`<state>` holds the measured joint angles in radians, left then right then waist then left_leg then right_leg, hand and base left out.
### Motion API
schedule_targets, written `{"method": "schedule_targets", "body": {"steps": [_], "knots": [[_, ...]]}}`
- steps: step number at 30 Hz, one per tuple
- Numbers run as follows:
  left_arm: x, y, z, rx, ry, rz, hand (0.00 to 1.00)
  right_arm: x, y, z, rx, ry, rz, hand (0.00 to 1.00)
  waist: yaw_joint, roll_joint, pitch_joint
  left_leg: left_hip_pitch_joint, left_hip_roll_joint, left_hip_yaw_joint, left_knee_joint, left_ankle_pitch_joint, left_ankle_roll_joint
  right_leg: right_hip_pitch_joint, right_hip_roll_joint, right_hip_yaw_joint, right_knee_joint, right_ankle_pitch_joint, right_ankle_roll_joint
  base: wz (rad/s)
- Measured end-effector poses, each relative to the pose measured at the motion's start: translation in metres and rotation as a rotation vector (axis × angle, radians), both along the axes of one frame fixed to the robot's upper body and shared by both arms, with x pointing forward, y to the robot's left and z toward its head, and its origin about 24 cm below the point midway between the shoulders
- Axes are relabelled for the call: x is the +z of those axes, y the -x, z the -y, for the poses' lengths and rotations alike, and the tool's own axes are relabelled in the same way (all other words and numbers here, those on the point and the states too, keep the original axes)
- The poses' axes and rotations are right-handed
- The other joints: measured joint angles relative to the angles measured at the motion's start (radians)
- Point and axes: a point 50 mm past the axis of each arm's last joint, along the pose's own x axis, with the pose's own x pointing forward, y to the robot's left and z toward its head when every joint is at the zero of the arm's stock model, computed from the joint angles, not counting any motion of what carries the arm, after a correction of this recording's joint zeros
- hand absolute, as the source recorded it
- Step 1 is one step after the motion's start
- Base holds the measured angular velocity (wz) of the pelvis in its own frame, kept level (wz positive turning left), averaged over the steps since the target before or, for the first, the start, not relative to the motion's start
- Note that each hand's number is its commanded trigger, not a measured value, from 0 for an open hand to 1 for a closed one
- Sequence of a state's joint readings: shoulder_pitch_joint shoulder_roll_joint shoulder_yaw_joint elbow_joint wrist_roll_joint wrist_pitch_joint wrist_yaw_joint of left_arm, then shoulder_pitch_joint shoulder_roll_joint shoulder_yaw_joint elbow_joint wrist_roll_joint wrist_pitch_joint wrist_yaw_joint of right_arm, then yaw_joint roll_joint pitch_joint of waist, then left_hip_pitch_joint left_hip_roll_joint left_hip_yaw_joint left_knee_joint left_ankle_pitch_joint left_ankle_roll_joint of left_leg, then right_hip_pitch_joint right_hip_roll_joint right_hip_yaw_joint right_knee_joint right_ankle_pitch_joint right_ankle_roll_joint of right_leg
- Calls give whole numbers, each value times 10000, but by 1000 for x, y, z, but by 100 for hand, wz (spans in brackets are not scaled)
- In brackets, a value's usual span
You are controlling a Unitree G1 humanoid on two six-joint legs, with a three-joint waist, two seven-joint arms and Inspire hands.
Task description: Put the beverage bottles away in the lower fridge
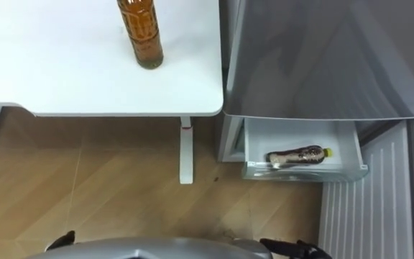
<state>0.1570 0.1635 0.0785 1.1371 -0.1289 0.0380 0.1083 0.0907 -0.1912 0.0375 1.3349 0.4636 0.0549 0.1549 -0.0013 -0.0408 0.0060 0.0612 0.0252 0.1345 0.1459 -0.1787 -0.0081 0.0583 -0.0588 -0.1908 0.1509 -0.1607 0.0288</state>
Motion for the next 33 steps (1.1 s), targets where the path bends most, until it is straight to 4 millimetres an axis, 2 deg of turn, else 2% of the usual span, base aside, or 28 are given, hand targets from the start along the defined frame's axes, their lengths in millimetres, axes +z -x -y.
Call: {"method": "schedule_targets", "body": {"steps": [10, 14, 18, 22, 24, 27, 31, 33], "knots": [[7, -13, -11, 1918, -719, 878, 0, 0, 2, 0, 209, 36, -30, 0, 83, 46, 8, 318, 18, 37, 67, -91, -4, 342, 37, 125, -6, -12, -4, 1], [21, -32, -25, 2861, -1565, 2250, 0, 0, 1, 2, 188, 101, 6, 0, 123, 75, 1, 379, 18, -14, 63, -94, -9, 468, 41, 107, -36, -13, -5, 0], [34, -46, -35, 3611, -2465, 3346, 0, 1, 7, 5, 128, 218, 28, 0, 224, 228, -81, 454, 14, -17, 59, -93, -8, 479, 41, 139, -30, -13, -5, -2], [46, -53, -48, 4548, -3275, 3957, 0, 3, 12, 8, 96, 366, 129, 0, 304, 312, -77, 586, 19, -13, 31, -119, -17, 564, 49, 150, -16, -43, -14, -2], [60, -61, -58, 5157, -4158, 4644, 0, 3, 15, 10, 132, 474, 61, 0, 355, 353, -62, 695, 17, -9, 10, -119, -17, 653, 51, 179, -10, -44, -13, 0], [84, -75, -65, 5140, -5235, 5773, 0, 3, 15, 9, 154, 477, 88, 0, 375, 362, -65, 723, 17, -30, 13, -120, -18, 696, 53, 172, -4, -46, -10, 0], [113, -93, -68, 5165, -6252, 7233, 0, 3, 15, 9, 217, 465, 93, 0, 344, 355, -61, 751, 16, -69, 43, -120, -18, 751, 53, 145, -8, -46, -11, 1], [137, -108, -65, 5124, -6524, 8506, 0, 3, 15, 9, 226, 470, 91, 0, 331, 356, -60, 707, -5, -170, 62, -122, -14, 755, 44, 108, -15, -46, -10, 7]]}}
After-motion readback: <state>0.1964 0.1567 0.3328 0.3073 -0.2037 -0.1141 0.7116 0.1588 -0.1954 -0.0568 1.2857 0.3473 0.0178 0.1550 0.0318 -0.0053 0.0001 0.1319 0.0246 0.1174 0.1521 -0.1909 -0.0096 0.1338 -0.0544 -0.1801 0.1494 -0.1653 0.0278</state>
